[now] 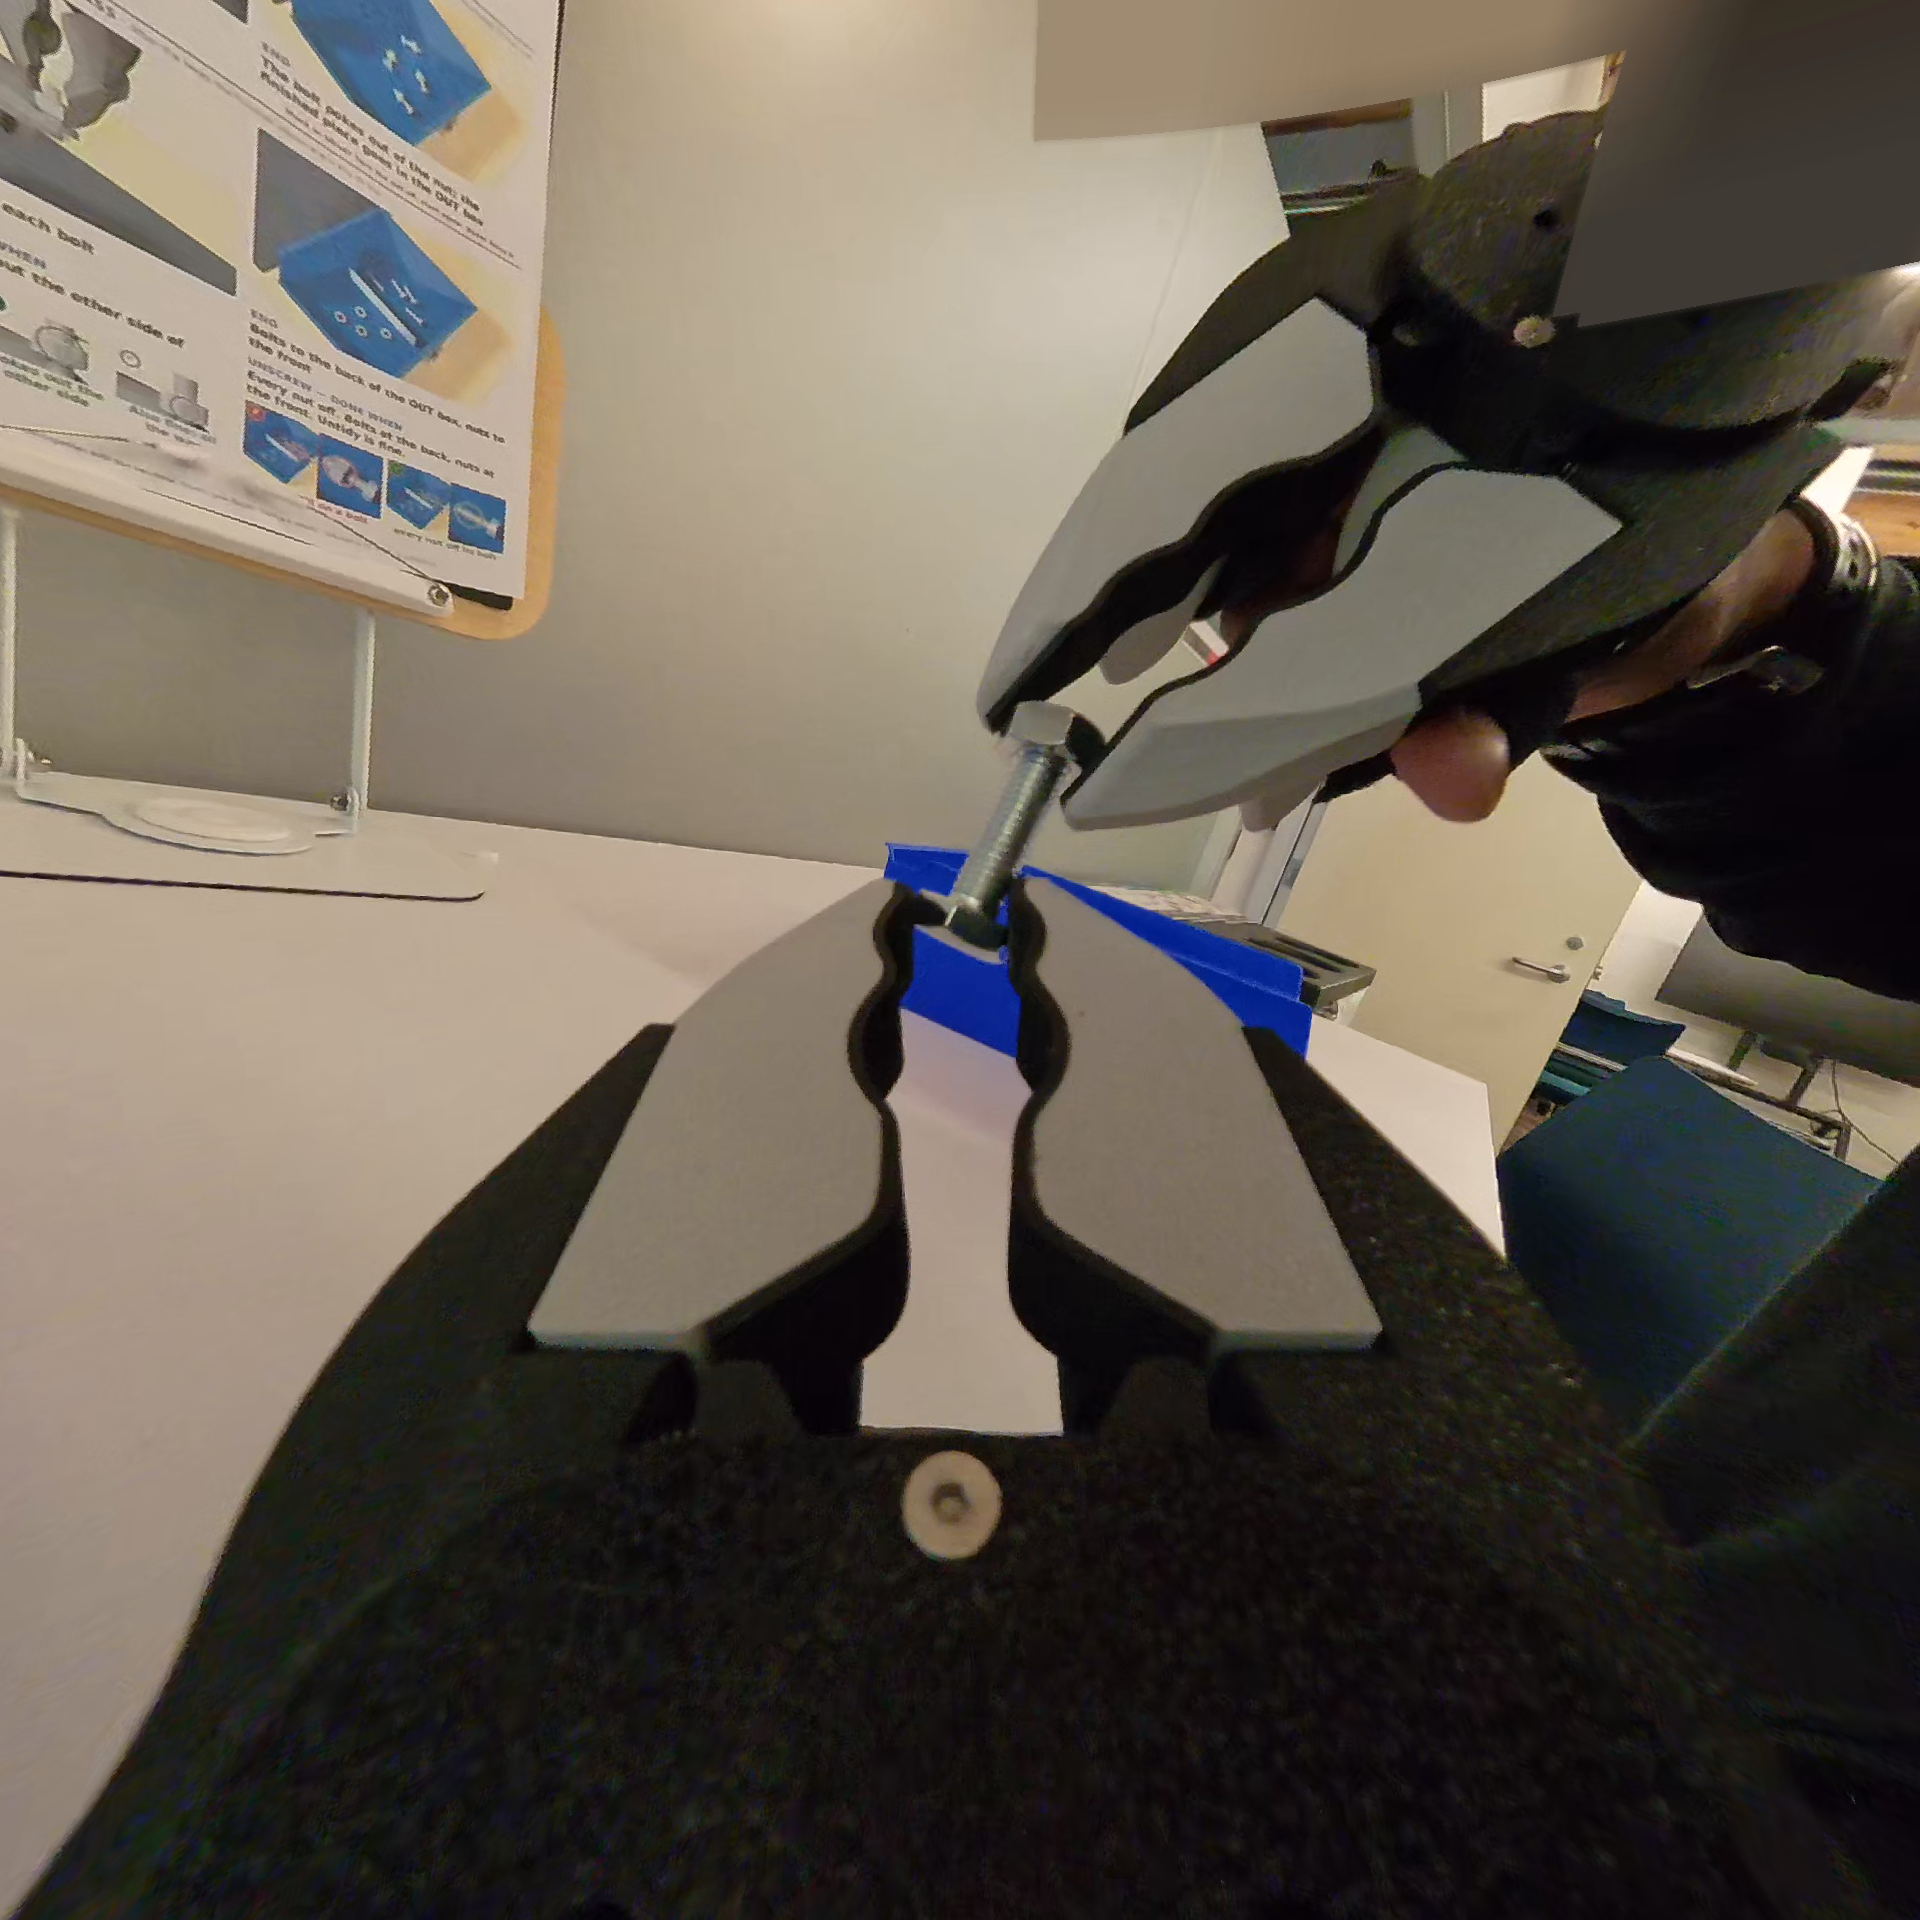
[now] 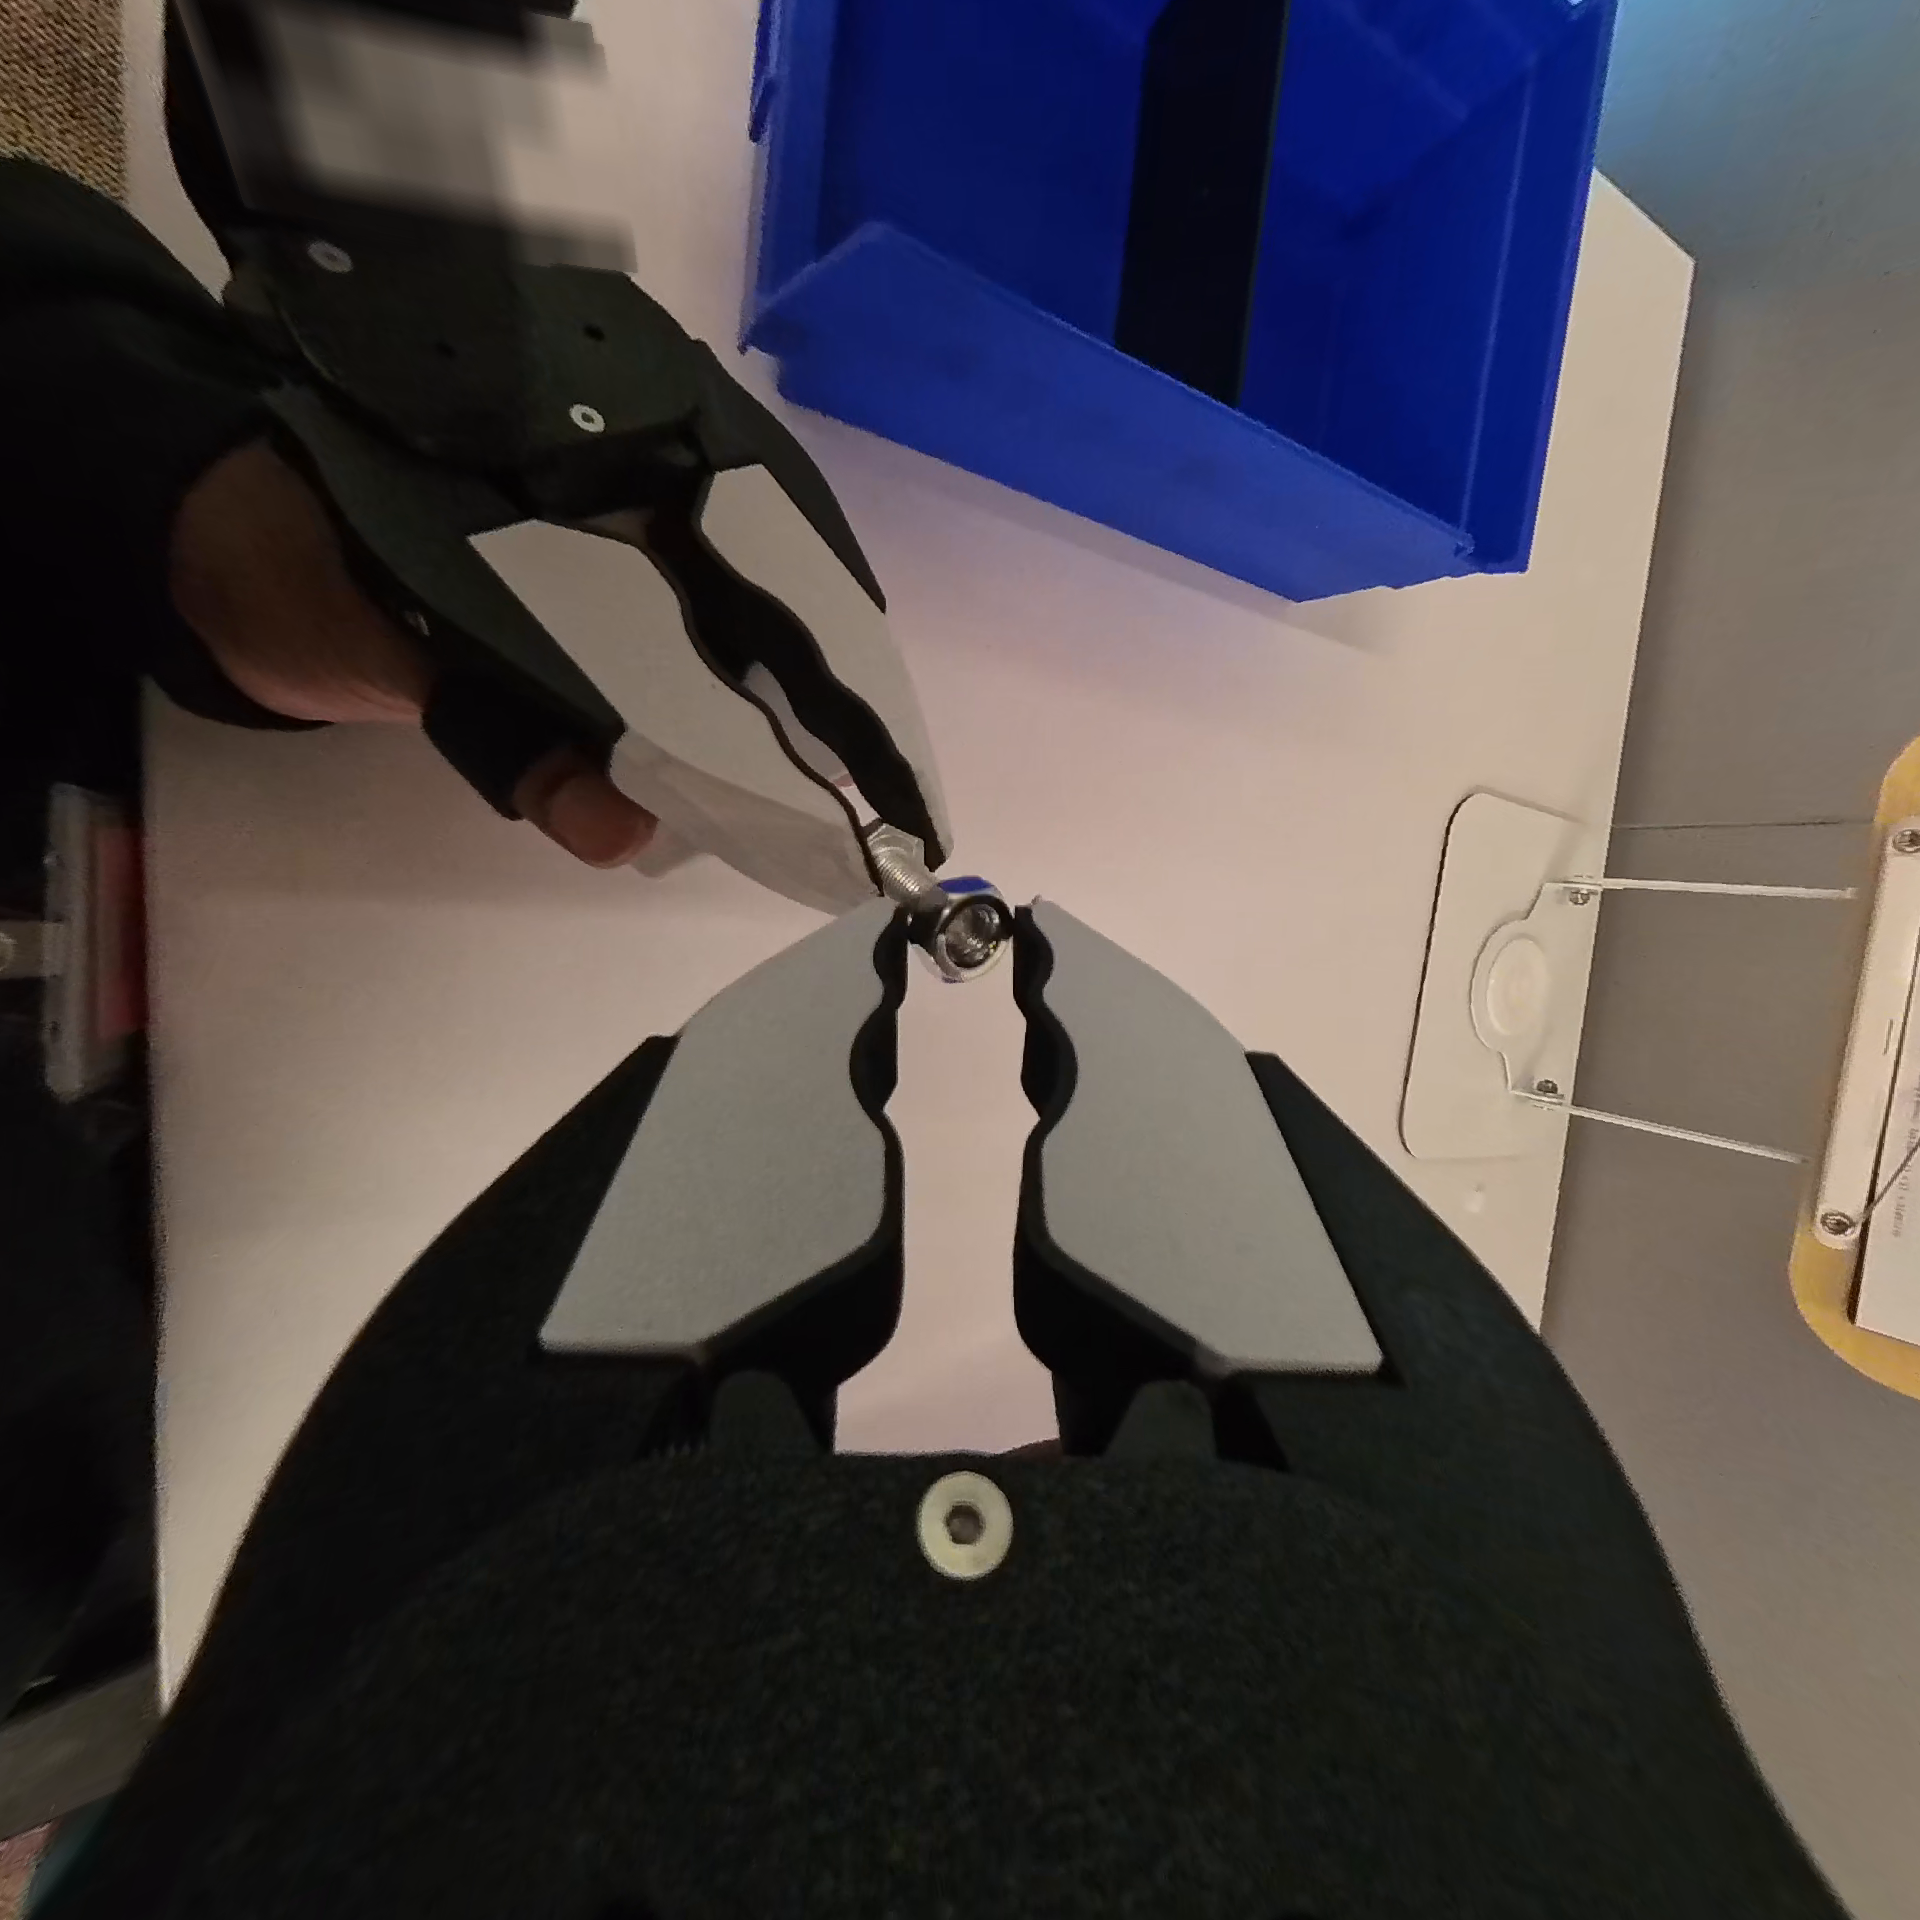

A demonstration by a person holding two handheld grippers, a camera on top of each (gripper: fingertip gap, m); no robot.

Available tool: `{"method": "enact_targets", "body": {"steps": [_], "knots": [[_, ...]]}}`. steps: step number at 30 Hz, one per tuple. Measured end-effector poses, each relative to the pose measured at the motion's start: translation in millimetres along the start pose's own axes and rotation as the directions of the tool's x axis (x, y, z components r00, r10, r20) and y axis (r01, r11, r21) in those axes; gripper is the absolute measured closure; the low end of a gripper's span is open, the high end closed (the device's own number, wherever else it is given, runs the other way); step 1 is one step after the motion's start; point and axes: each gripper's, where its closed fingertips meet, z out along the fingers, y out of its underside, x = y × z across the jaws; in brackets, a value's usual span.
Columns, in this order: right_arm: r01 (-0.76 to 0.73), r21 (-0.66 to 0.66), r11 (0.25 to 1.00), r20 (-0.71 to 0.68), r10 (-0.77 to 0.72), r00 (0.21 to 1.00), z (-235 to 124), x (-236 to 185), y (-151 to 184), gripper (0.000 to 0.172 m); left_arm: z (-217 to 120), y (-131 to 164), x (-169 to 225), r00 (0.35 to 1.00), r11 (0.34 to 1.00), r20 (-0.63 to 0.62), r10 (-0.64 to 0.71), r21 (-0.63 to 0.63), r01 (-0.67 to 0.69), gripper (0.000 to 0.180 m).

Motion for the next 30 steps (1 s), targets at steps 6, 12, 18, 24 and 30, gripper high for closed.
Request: {"method": "enact_targets", "body": {"steps": [6, 12, 18, 24, 30], "knots": [[0.010, -0.002, 1.000, -0.002, -0.010, 1.000, -3.5, -0.6, 1.9, 0.152, -0.6, -2.7, -1.8, 1.000, 1.000, -0.001, -0.014, 0.017, 0.014, 0.164], [0.029, -0.003, 1.000, -0.002, -0.029, 1.000, -6.6, 1.2, 4.7, 0.147, -0.5, -2.2, -0.6, 1.000, 1.000, -0.011, -0.017, 0.016, 0.017, 0.164], [0.049, 0.045, 0.998, 0.161, -0.055, 0.985, -17.2, -5.3, 3.3, 0.143, 0.1, -1.2, 3.9, 0.999, 1.000, -0.035, 0.004, 0.007, -0.004, 0.164], [0.045, 0.053, 0.998, 0.268, -0.058, 0.962, -13.9, -12.5, 5.6, 0.142, 1.8, 1.9, 9.6, 0.997, 0.998, -0.048, 0.063, -0.019, -0.064, 0.164], [-0.040, -0.024, 0.999, 0.304, 0.045, 0.952, -7.1, -15.9, 13.3, 0.154, 3.7, 7.4, 9.3, 0.983, 0.981, -0.010, 0.181, -0.075, -0.181, 0.164]]}}
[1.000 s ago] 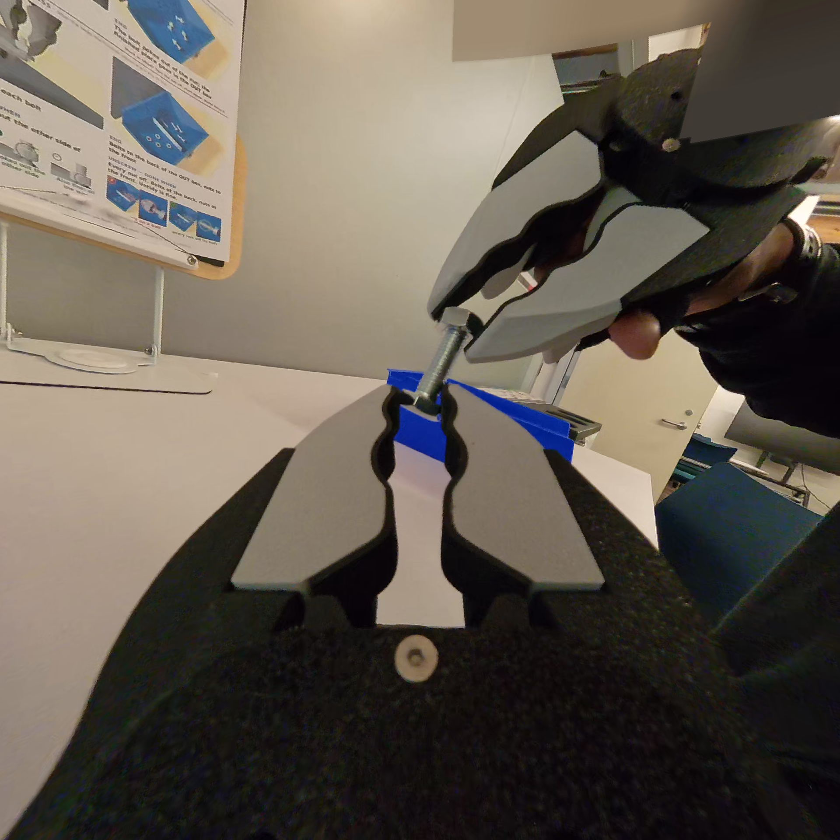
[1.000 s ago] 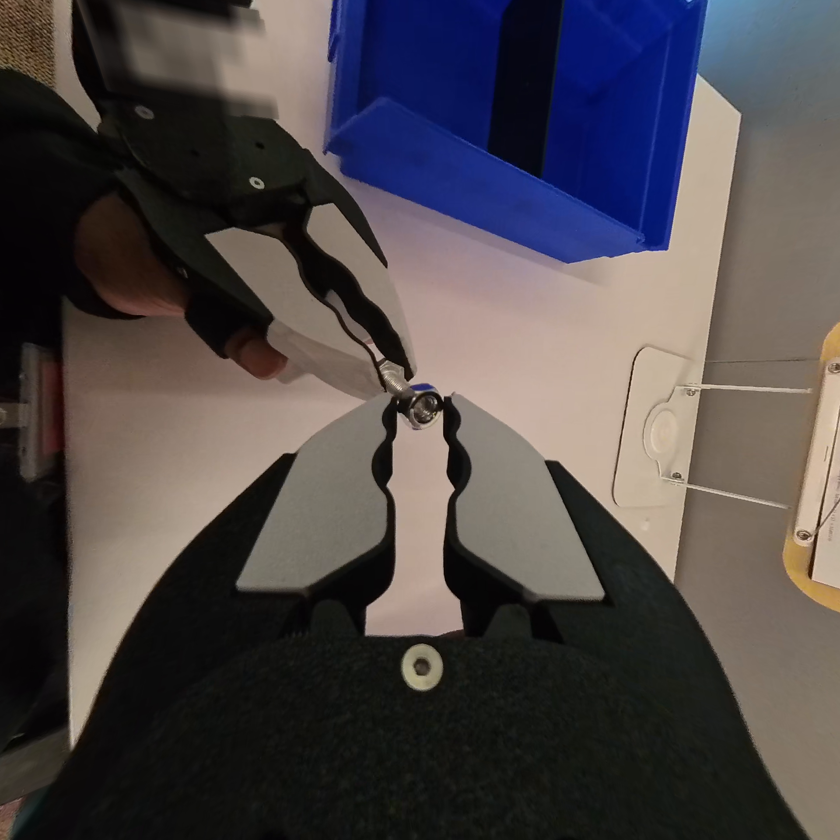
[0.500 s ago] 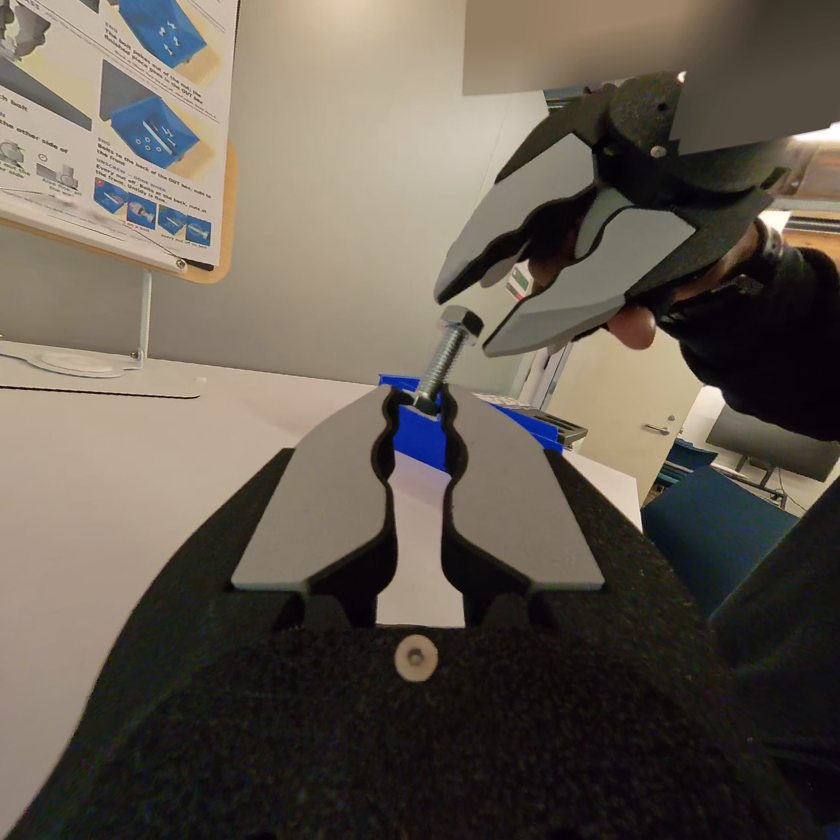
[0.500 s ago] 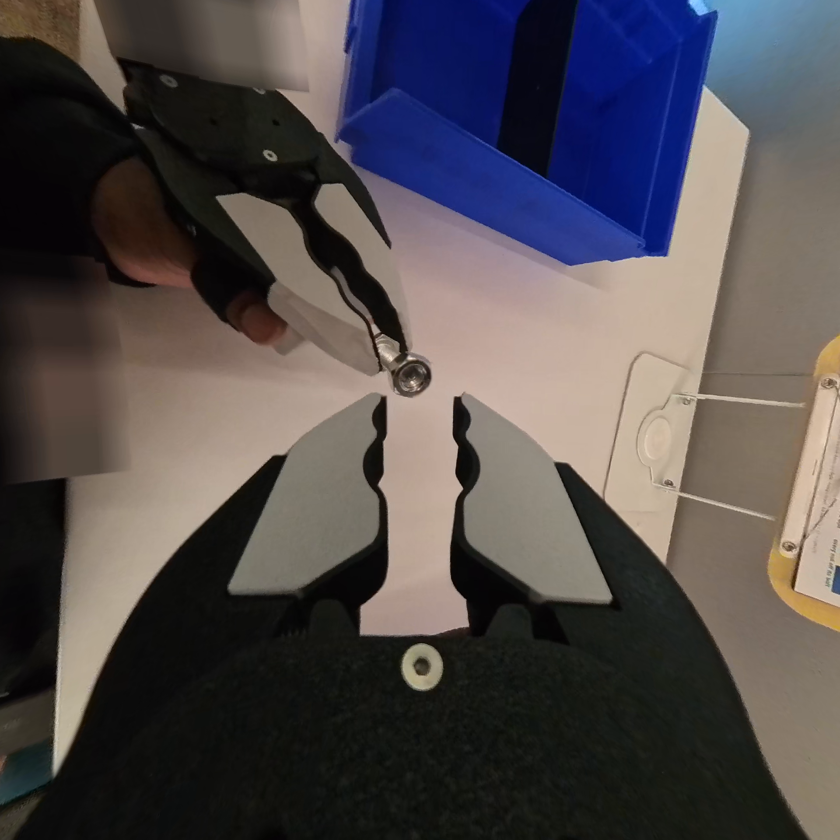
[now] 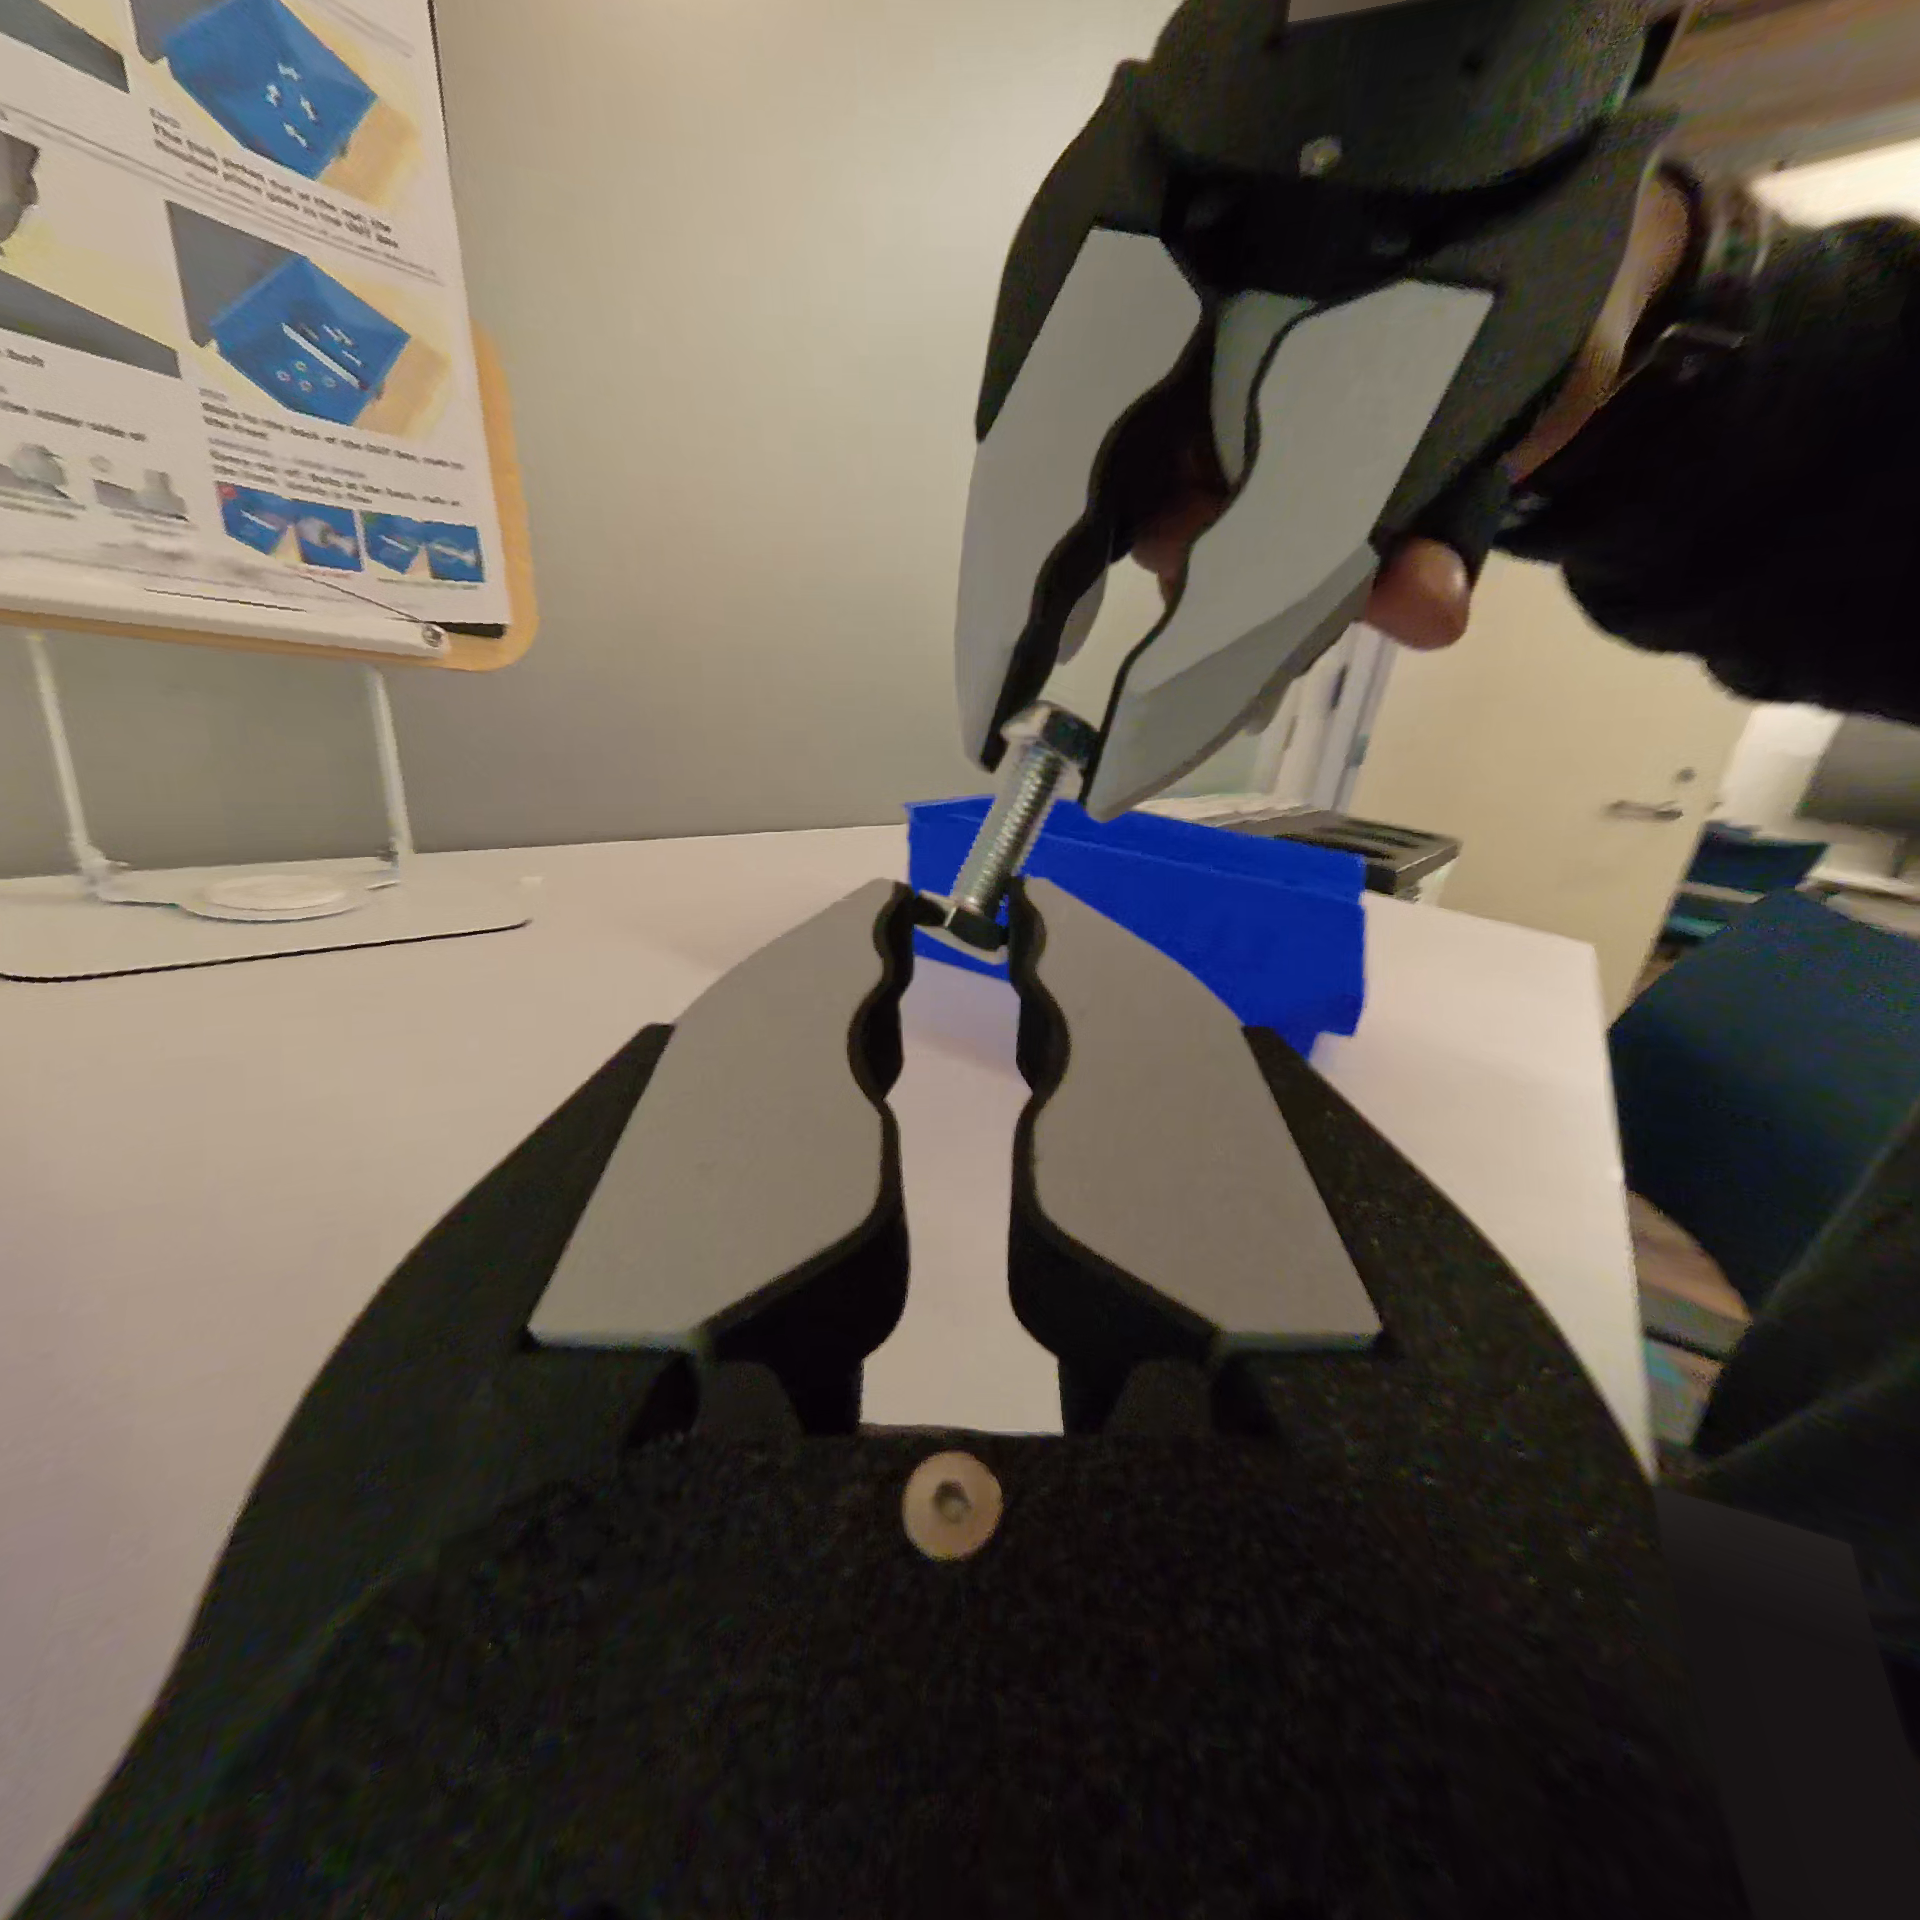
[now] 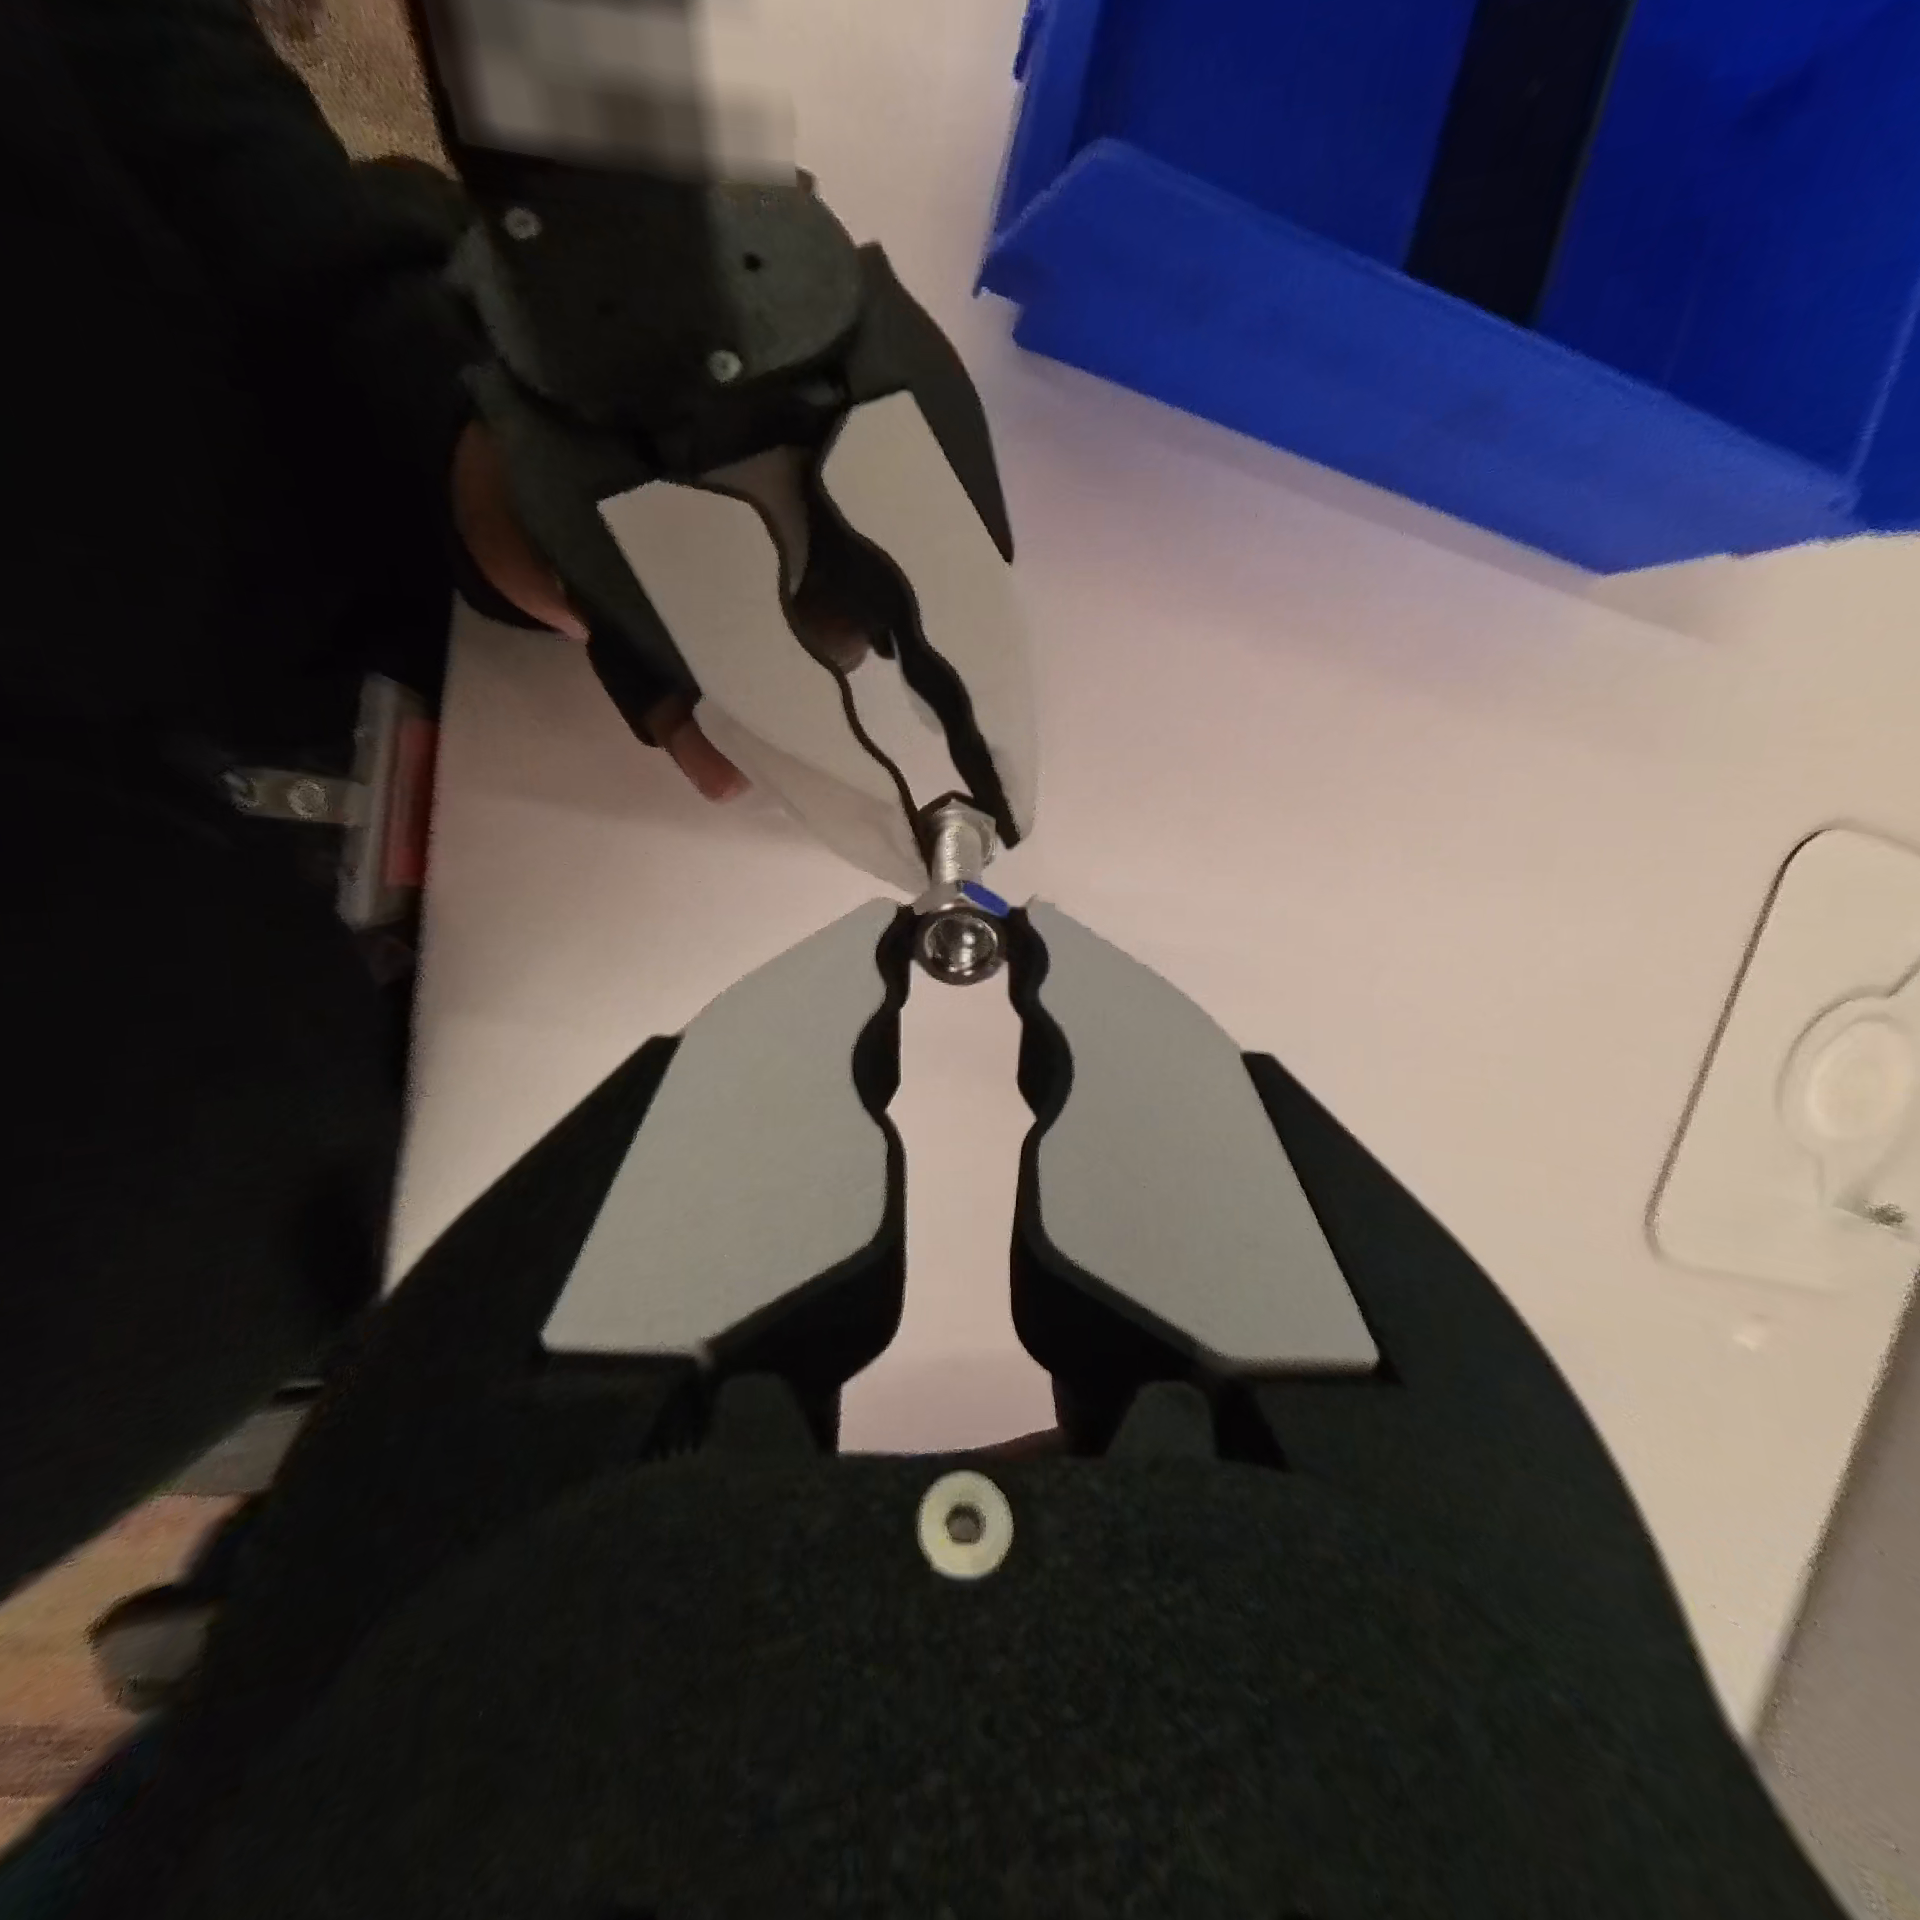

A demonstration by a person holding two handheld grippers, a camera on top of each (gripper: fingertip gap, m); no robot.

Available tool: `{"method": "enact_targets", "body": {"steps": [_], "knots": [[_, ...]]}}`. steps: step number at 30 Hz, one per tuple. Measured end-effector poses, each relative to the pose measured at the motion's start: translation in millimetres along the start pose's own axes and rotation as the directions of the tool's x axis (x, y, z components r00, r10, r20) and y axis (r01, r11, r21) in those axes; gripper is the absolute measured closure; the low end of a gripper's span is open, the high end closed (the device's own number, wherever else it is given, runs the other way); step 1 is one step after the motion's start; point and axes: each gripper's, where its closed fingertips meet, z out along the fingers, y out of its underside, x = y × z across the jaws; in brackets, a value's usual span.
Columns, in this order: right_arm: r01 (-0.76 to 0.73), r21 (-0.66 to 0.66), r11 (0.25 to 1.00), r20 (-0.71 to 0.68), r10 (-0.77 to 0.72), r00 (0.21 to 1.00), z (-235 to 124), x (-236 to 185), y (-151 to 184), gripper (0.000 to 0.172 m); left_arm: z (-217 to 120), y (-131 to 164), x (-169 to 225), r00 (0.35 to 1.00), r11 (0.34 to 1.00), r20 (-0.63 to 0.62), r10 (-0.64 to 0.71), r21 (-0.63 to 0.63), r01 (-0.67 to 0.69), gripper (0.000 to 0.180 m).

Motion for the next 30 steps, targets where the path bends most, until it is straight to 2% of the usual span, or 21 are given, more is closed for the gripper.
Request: {"method": "enact_targets", "body": {"steps": [3, 5, 8, 10, 15, 19, 21, 27, 30], "knots": [[-0.212, 0.001, 0.977, 0.041, 0.212, 0.976, 1.3, -1.2, 3.1, 0.154, -1.1, 1.8, -3.2, 0.987, 0.989, 0.072, 0.143, -0.047, -0.140, 0.164], [-0.369, 0.014, 0.929, 0.100, 0.366, 0.925, 0.8, -2.8, 3.9, 0.154, -2.2, 1.8, -2.8, 0.974, 0.977, 0.094, 0.208, -0.065, -0.203, 0.164], [-0.460, 0.051, 0.886, 0.152, 0.449, 0.881, -1.1, -2.7, 1.6, 0.154, -2.6, -0.6, -1.4, 0.982, 0.984, 0.076, 0.175, -0.044, -0.172, 0.164], [-0.413, 0.063, 0.908, 0.135, 0.403, 0.905, -0.9, -3.9, 0.3, 0.145, -2.2, -2.3, 0.4, 0.991, 0.992, 0.049, 0.124, -0.019, -0.123, 0.164], [-0.167, 0.048, 0.985, -0.023, 0.168, 0.986, -0.3, 2.6, 5.4, 0.132, -2.9, -2.5, -3.2, 0.999, 0.999, -0.007, -0.042, 0.017, 0.042, 0.164], [0.095, 0.016, 0.995, -0.126, -0.092, 0.988, -4.2, 6.8, 5.8, 0.131, -2.9, -0.9, -3.8, 0.995, 0.996, -0.035, -0.091, 0.011, 0.092, 0.164], [0.181, 0.001, 0.983, -0.125, -0.179, 0.976, -5.1, 3.6, 4.8, 0.132, -2.6, 0.4, -3.7, 0.994, 0.995, -0.043, -0.097, 0.002, 0.097, 0.164], [0.230, -0.009, 0.973, -0.075, -0.230, 0.970, -2.4, -1.2, 6.6, 0.136, -0.9, 4.9, 2.0, 0.995, 0.997, -0.066, -0.079, -0.030, 0.077, 0.164], [0.208, -0.028, 0.978, -0.076, -0.210, 0.975, 0.6, -0.2, 9.4, 0.154, 0.1, 7.3, 2.4, 0.997, 0.998, -0.058, -0.047, -0.048, 0.044, 0.164]]}}
